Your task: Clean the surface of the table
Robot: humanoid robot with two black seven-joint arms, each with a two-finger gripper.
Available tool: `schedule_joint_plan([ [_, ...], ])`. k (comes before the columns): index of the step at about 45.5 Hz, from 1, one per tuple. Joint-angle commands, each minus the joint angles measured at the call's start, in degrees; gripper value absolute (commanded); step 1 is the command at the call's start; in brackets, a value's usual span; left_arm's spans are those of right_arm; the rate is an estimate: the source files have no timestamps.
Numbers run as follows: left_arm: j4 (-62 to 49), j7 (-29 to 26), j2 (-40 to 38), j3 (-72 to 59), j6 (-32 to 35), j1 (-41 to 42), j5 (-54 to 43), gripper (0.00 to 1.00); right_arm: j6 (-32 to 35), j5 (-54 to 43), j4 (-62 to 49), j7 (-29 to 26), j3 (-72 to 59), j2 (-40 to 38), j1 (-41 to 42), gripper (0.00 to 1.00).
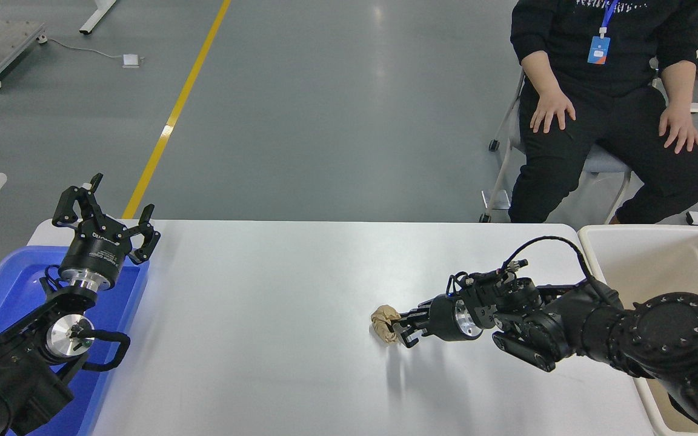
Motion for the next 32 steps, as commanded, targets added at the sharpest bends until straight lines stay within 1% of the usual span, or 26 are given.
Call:
schedule_joint_plan([
  [1,-0.01,0.0,-0.03,0.0,0.0,0.0,0.0,1.0,-0.17,0.18,-0.04,1.84,0.96,0.0,0.77,0.0],
  [8,-0.01,0.0,0.05,0.0,0.0,0.0,0.0,1.0,-0.43,0.79,0.84,2.46,4.64,-0.09,2.17,0.0],
  [16,-0.01,0.0,0.05,0.0,0.0,0.0,0.0,1.0,0.1,1.41,2.59,3.43,12.2,-4.74,4.19,0.0],
  [25,-0.01,0.0,0.05,0.0,0.0,0.0,0.0,1.0,0.97,1.85,10.24,3.43,23.1,-12.92,7.09,0.0],
  [32,-0.01,0.0,-0.04,0.0,0.0,0.0,0.0,1.0,6.51,1.94,12.09,3.43,34.61,-18.28,8.94,0.0],
])
